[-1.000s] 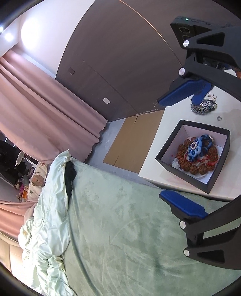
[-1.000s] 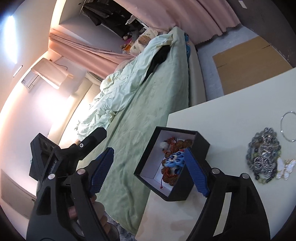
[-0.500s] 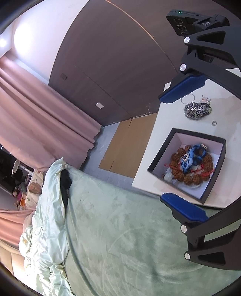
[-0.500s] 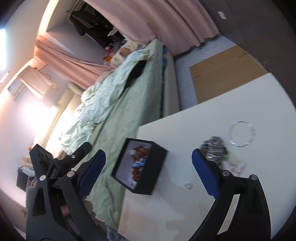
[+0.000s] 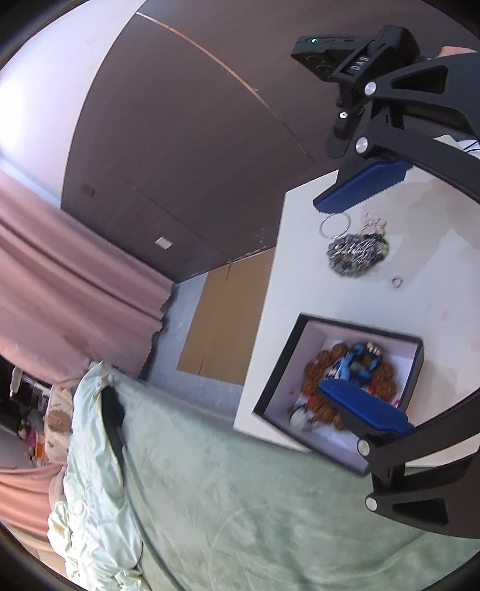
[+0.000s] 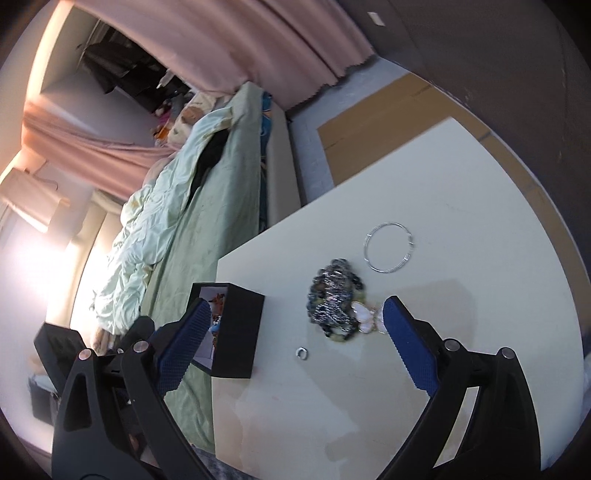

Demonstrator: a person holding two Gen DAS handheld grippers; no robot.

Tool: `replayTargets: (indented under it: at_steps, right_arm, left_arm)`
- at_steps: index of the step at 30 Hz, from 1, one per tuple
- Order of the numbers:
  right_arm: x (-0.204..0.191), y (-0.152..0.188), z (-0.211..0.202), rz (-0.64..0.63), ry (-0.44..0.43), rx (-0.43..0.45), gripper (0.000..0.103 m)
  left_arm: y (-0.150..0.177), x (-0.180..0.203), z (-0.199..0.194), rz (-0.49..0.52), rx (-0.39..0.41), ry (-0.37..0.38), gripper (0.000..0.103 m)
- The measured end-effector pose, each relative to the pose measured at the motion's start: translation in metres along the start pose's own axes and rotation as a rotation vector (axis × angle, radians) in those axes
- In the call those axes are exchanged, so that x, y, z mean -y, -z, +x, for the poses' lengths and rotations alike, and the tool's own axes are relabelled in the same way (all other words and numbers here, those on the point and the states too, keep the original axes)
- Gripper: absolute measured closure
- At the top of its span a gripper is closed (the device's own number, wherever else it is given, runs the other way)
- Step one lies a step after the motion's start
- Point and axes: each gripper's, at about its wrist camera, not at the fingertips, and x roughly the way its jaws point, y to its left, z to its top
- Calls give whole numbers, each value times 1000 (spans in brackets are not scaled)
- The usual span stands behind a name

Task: Organize jewelry
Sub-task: 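Move the right tool to the white butterfly brooch and close on it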

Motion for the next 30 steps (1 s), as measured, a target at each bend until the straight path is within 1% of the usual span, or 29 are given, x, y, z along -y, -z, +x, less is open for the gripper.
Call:
replayTargets:
  at_steps: [1, 3, 4, 6, 7, 9, 11, 13, 16, 18, 26, 29, 30]
  right_arm:
    - [5, 0, -1, 16, 7, -6, 9]
    - [11, -1, 1, 27, 35, -18, 9]
    - [14, -1, 2, 26, 48, -27, 9]
    - [19, 1, 7, 12, 76, -52, 11]
    - [19, 2, 9, 4, 84, -60, 17]
    - [20, 4, 18, -21, 114, -96, 25]
    - [19, 6, 26, -44, 139, -115, 30]
    - [18, 7, 33, -67, 174, -129, 37]
    - [18, 10, 45, -90, 211, -151, 41]
    - [17, 11, 52, -115, 263, -157, 41]
    - [10, 16, 70, -169, 357, -157, 41]
    - [2, 20, 76, -216, 411, -147, 42]
    - [0, 22, 78, -236, 436, -143, 44]
  left_arm:
    - [2, 3, 2, 3, -8, 4, 20]
    - [5, 7, 6, 9, -23, 12, 27]
    - [7, 9, 8, 15, -34, 18, 29]
    - [10, 13, 12, 29, -54, 27, 37]
    - [12, 14, 13, 33, -61, 29, 39]
    - [14, 16, 17, 40, -80, 33, 45]
    - [17, 18, 21, 49, -97, 27, 46]
    - [18, 18, 24, 55, -104, 13, 47]
    - [18, 17, 25, 52, -106, 8, 47]
    - [17, 15, 25, 49, -106, 2, 47]
    - [14, 7, 21, 39, -103, -14, 47]
    - [13, 4, 20, 34, -101, -20, 47]
    - [13, 4, 20, 34, -101, -22, 47]
